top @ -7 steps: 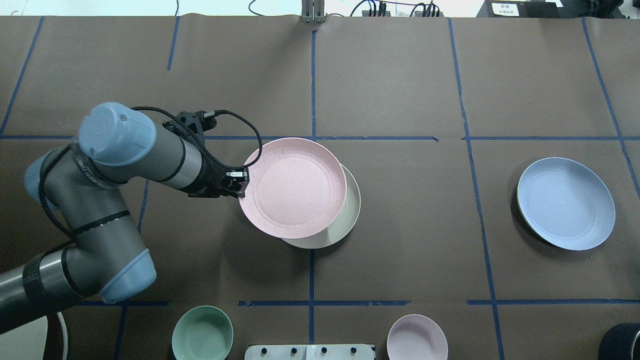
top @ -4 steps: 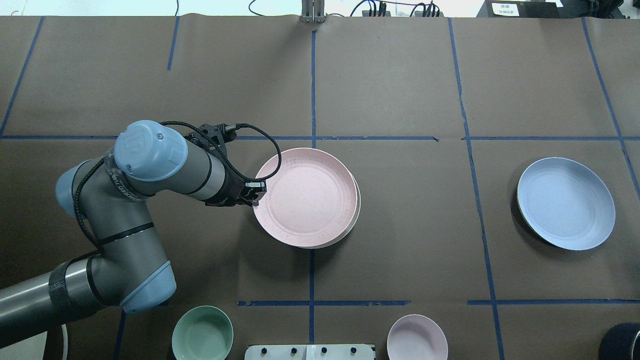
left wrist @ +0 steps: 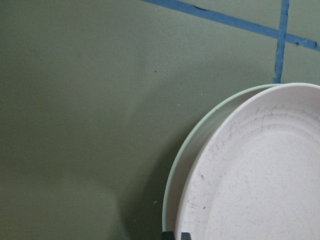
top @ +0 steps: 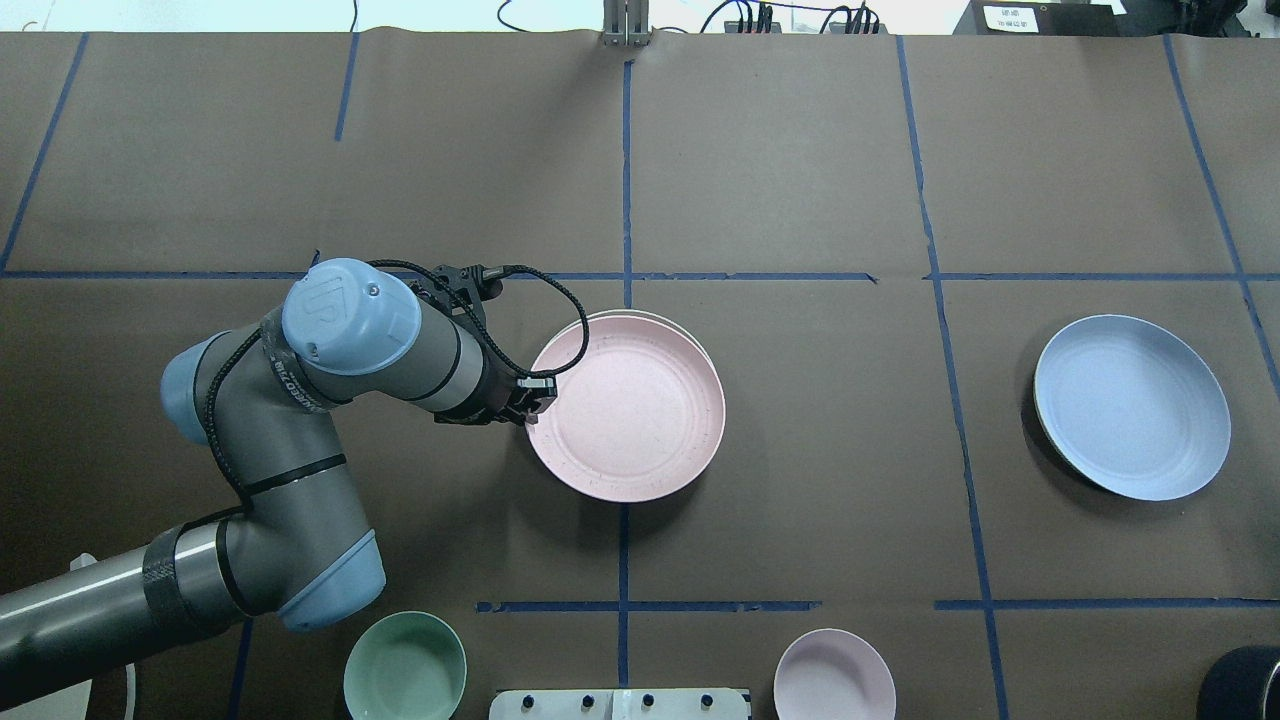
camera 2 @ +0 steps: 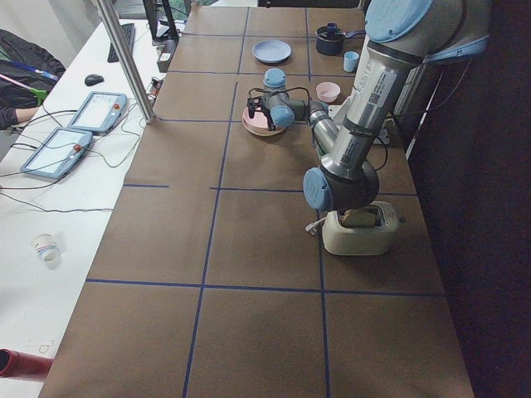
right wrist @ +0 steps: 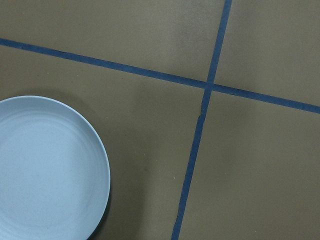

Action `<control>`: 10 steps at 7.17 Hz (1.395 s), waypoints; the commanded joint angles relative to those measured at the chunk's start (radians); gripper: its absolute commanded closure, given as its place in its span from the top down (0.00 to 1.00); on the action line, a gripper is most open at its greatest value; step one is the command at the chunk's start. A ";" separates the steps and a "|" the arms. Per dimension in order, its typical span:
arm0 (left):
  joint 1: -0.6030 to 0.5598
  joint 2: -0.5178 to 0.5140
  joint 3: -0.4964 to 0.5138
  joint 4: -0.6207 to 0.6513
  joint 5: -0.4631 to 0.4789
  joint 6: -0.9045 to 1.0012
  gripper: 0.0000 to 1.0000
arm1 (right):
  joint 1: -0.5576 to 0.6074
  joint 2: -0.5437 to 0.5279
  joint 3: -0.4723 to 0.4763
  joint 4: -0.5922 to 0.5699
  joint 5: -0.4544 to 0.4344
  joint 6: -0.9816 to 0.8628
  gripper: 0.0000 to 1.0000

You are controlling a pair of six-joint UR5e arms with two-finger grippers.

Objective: Stack three plates with pink and blue
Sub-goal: 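Open the left gripper and withdraw the left arm away from the plates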

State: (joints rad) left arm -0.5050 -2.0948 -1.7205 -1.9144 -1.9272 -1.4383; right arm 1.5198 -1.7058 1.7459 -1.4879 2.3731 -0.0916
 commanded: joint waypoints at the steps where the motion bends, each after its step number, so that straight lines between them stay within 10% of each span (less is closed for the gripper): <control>1: 0.003 -0.008 -0.004 0.003 0.034 0.006 1.00 | 0.000 0.000 0.000 0.000 0.000 0.001 1.00; 3: -0.057 0.010 -0.033 0.050 -0.004 0.085 1.00 | 0.000 0.002 0.001 0.000 0.000 0.001 1.00; 7: -0.327 0.187 -0.371 0.645 -0.122 0.806 1.00 | -0.001 0.002 0.001 0.000 0.000 0.001 1.00; 10: -0.679 0.492 -0.416 0.661 -0.303 1.306 1.00 | -0.001 0.002 0.001 0.000 0.000 0.000 1.00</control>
State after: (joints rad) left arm -1.0302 -1.7209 -2.1306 -1.2613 -2.1546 -0.3563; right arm 1.5187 -1.7043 1.7472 -1.4880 2.3727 -0.0918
